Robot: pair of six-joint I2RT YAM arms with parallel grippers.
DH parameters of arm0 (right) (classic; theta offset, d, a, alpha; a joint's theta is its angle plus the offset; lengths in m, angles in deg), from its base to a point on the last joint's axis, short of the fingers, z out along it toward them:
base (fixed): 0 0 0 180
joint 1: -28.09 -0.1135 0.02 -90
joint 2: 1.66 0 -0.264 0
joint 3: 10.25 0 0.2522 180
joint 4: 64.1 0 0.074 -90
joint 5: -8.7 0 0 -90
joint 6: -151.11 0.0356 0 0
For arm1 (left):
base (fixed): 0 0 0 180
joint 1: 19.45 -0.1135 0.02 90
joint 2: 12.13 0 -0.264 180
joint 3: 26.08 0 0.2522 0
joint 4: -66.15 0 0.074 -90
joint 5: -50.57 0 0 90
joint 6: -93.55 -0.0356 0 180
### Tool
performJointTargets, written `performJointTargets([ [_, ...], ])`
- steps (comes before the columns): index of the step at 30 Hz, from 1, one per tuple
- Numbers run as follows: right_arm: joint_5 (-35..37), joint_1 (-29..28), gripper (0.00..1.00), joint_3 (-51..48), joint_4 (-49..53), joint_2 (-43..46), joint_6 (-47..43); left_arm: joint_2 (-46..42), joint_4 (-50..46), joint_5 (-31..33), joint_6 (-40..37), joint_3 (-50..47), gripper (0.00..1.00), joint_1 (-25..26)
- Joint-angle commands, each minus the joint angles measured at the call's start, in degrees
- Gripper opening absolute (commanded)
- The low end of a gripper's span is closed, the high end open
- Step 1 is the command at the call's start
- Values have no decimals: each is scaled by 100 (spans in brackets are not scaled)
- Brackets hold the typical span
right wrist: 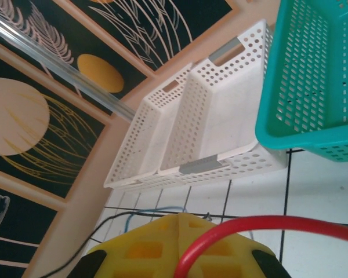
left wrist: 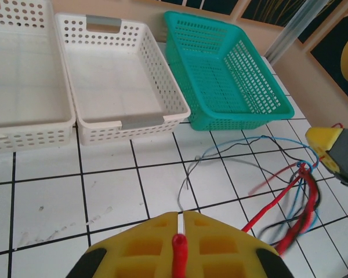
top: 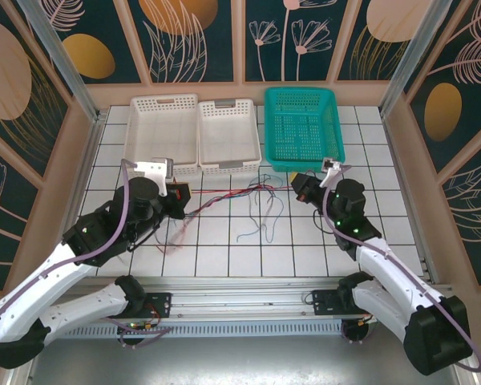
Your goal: Untangle the cables
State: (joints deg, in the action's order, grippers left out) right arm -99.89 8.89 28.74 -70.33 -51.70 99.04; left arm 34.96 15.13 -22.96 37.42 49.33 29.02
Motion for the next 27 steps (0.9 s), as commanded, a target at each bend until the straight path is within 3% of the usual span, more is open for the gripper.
performJointTargets([
  [1,1770,949,0,-134,1421,-72,-208,-409,-967,1793,-337,461,0,-241],
  [13,1920,1917,0,-10,2046,135,-305,-407,-1191,2566,-592,523,0,-237],
  [16,1592,1920,0,-67,1848,158,-357,-420,-908,2077,-627,281,0,-241],
  [19,683,1894,0,-219,1260,199,-475,-414,-431,1466,-569,-130,0,-237],
  [21,157,1812,12,-298,910,237,-495,-331,-164,1173,-460,-377,0,-240],
  [25,-210,1563,39,-335,652,393,-582,-134,371,657,-286,-831,0,-234],
  [27,-383,1444,48,-331,584,446,-585,-48,633,477,-166,-1058,0,-234],
])
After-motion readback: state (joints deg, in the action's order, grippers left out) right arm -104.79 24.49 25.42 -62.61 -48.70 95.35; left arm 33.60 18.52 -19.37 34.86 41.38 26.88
